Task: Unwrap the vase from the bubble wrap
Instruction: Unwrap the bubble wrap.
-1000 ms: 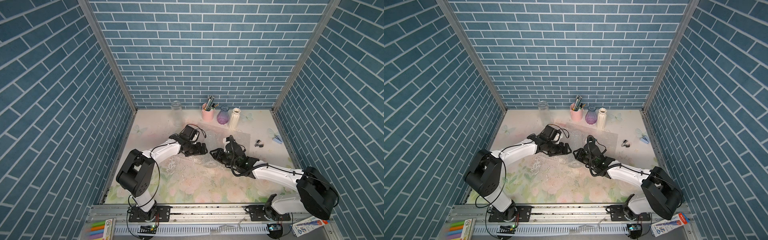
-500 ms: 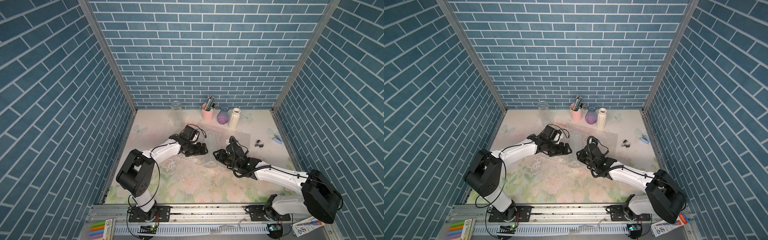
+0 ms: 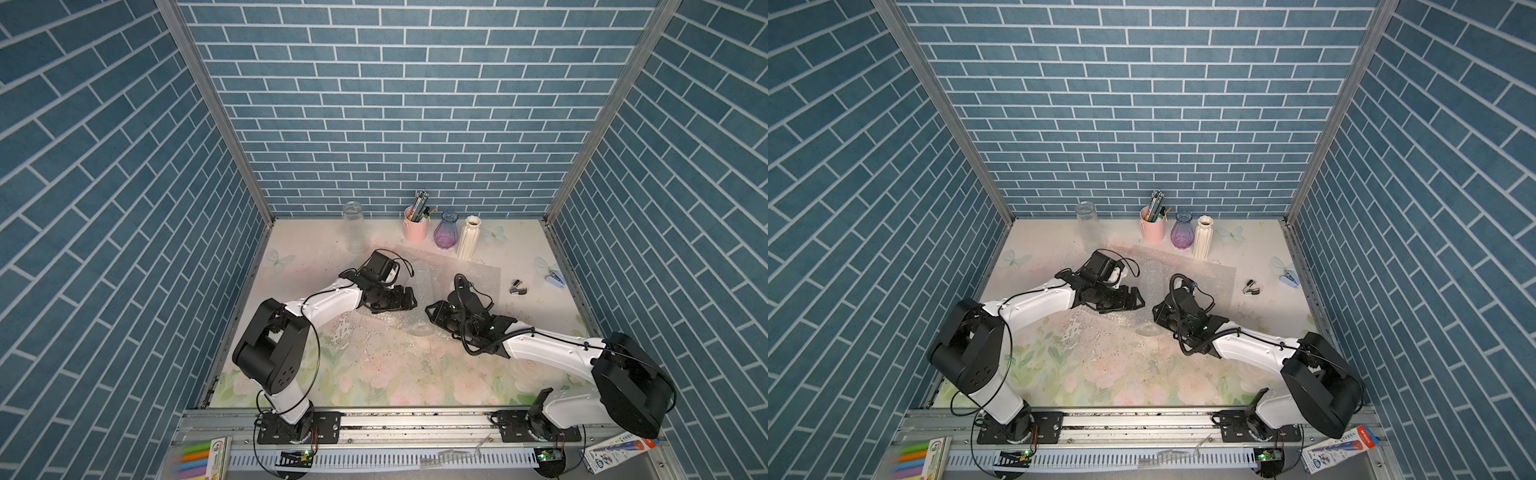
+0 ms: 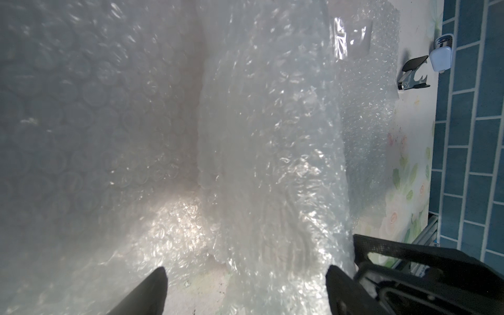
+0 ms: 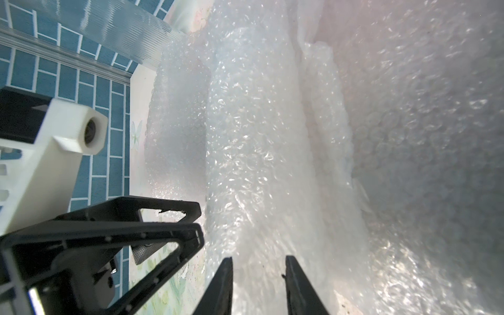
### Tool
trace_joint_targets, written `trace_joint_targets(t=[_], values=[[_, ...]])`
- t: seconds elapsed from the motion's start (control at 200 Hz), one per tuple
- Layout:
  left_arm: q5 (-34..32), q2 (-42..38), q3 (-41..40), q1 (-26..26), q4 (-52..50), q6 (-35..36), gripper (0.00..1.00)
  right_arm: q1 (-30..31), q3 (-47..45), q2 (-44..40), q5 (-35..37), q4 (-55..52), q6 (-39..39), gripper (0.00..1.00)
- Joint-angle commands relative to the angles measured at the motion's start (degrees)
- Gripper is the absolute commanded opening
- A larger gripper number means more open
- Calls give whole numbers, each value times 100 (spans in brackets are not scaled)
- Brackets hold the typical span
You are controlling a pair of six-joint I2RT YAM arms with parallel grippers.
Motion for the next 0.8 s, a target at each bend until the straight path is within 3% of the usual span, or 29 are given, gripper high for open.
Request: trace_joint_targets(t=[0.0, 0.23, 0.635, 0.795], values=[[21, -18, -29, -19, -25, 4, 92, 78, 186, -35, -64, 43, 118, 29], [35, -2, -12, -19, -21, 4, 92, 122, 161, -68, -206, 289, 382, 14], [-64, -121, -56, -19, -54, -51, 92, 214, 318, 27, -276, 298, 423, 11], [-171, -374, -132, -12, -87, -230, 92, 240, 327, 3, -231, 309, 397, 0]])
